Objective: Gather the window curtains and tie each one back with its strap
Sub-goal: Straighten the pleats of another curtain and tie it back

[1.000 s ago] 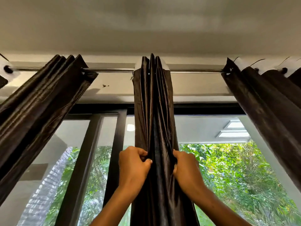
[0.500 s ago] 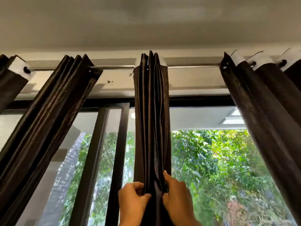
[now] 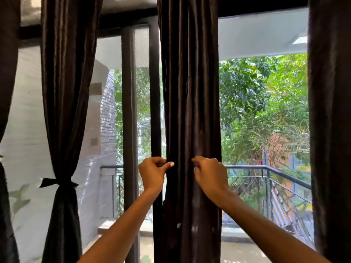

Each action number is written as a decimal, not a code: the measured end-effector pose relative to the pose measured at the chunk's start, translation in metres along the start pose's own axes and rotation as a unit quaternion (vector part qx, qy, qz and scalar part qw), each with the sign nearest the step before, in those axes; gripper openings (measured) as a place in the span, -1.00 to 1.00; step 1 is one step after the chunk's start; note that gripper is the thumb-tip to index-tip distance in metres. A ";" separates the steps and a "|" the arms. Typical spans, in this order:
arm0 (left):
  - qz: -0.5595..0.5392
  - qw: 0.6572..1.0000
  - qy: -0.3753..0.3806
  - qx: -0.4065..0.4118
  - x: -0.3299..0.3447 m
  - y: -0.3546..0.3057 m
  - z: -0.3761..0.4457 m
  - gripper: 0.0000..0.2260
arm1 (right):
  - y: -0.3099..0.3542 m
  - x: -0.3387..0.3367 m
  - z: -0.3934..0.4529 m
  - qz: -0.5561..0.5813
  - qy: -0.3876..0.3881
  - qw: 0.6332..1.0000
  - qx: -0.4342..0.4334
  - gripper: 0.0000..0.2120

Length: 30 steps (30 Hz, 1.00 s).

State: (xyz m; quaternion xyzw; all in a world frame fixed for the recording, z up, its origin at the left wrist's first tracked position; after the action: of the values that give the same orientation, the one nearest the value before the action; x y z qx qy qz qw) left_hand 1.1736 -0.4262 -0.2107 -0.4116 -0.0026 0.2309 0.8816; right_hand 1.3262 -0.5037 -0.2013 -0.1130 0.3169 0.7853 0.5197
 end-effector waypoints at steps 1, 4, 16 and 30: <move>-0.005 1.000 0.008 -0.012 -0.003 0.010 -0.003 -0.81 | 0.001 0.004 -0.004 0.008 0.002 1.000 -0.001 -0.69; -0.014 0.999 0.024 -0.041 -0.012 0.037 -0.010 -0.83 | 0.003 0.019 -0.015 0.015 0.022 1.000 0.009 -0.75; 0.104 0.993 0.064 0.000 -0.009 0.112 0.009 -0.95 | 0.000 0.116 -0.048 0.089 0.077 0.991 0.069 -0.77; 0.147 0.975 0.091 0.137 -0.034 0.153 0.042 -0.78 | 0.028 0.194 -0.033 0.214 0.025 0.968 0.128 -0.27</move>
State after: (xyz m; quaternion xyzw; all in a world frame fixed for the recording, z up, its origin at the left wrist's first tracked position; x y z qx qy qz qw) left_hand 1.0730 -0.3249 -0.2885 -0.3022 0.1701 0.3172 0.8827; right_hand 1.2125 -0.3869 -0.3146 0.0052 0.4448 0.8278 0.3417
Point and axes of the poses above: each hand's wrist, its own z-axis towards the middle knuckle, its own x-axis out of the palm, y = z × x, the point moved 4 cm from there along z, towards the middle knuckle, and after that the axes turned 15 degrees about z, right-handed, at the moved point
